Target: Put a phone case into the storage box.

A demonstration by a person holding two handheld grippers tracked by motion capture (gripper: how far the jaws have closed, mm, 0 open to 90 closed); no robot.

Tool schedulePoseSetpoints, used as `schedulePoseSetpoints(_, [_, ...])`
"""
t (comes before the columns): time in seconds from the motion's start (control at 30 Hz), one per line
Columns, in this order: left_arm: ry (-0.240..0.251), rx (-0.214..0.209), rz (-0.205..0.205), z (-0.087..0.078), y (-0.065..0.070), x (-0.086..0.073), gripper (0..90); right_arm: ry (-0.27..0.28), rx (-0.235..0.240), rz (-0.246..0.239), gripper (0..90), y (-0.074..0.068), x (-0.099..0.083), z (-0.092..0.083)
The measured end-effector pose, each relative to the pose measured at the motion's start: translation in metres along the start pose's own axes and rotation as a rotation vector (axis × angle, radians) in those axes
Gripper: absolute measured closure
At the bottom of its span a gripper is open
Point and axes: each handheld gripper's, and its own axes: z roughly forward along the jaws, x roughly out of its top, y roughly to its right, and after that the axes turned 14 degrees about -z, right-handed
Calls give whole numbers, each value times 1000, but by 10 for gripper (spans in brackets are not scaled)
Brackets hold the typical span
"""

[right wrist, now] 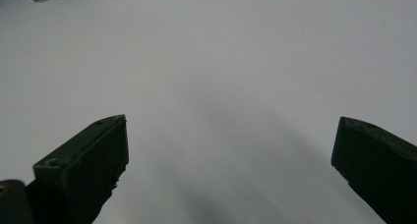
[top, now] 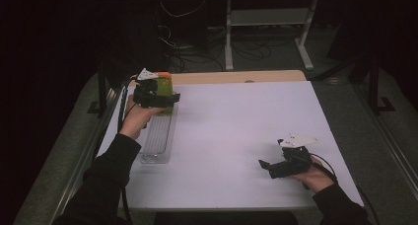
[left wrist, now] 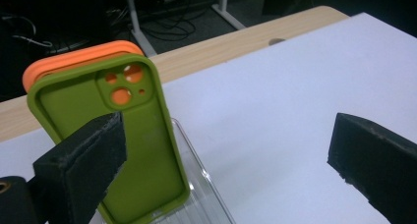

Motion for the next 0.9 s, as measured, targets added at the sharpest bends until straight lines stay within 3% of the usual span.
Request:
schedulePoseSetpoints(0.4, [-30,-118,57,-18,15,-15,6,-1,3,2,0,0,0,-1])
schedulePoseSetpoints(0.63, [-43,-195,84,-35,23,-34,6,2,8,-7,0,1,0,-1])
schedulePoseSetpoints(0.9, [-49,-247,106,-51,29,-59,6,7,13,-22,0,1,1,-3])
